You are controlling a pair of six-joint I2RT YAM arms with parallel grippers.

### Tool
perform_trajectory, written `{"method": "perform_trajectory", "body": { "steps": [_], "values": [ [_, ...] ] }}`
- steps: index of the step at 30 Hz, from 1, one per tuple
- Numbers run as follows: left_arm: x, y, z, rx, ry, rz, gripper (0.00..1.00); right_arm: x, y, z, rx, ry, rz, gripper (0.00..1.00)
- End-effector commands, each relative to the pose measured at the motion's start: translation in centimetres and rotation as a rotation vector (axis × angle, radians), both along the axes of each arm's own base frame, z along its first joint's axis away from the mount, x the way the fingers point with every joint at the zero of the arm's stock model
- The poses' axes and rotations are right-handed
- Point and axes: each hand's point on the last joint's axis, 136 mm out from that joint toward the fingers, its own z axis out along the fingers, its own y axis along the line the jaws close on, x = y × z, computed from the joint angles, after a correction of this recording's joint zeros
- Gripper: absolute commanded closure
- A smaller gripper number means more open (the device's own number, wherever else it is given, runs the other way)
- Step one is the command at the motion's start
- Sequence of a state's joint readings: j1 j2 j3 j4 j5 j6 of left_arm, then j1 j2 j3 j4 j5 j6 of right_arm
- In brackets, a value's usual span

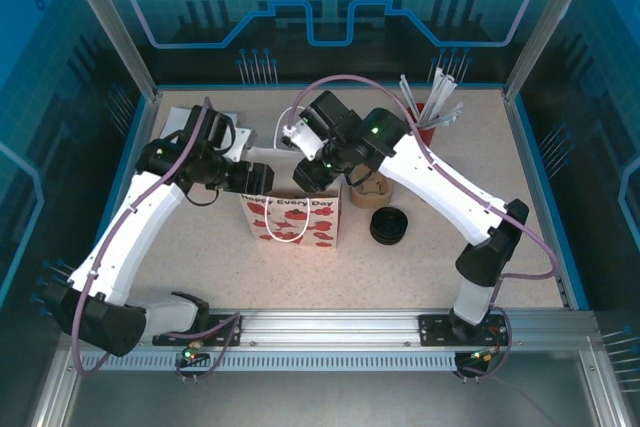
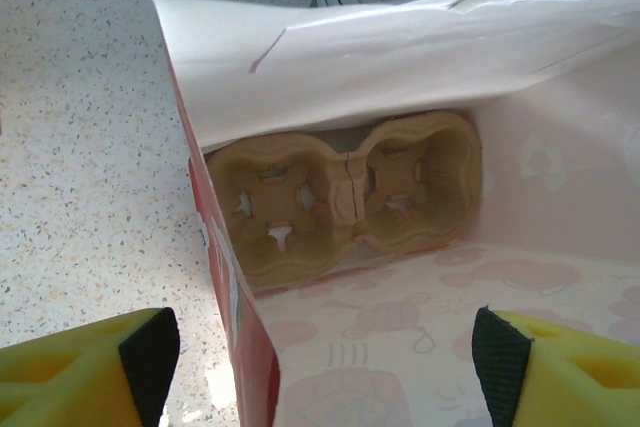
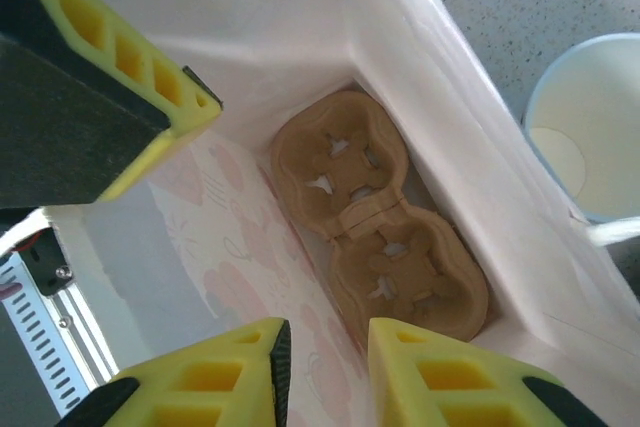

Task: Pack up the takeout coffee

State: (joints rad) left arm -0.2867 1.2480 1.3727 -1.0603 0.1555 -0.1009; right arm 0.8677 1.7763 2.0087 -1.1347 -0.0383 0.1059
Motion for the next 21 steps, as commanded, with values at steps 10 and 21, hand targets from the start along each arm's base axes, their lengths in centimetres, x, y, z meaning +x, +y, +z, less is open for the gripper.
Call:
{"method": "perform_trajectory", "body": {
  "steps": [10,21],
  "values": [
    [0.2,0.9,3.7,-0.074,-0.152,0.056,0.11,0.0,-5.6,10.2,0.247,-0.097,-0.171,0.6],
    [0.2,3.1,4.6,-0.074,-0.294,0.16,0.01,1.7,-19.5,8.3,0.207,-0.193,-0.575,0.26]
  ]
}}
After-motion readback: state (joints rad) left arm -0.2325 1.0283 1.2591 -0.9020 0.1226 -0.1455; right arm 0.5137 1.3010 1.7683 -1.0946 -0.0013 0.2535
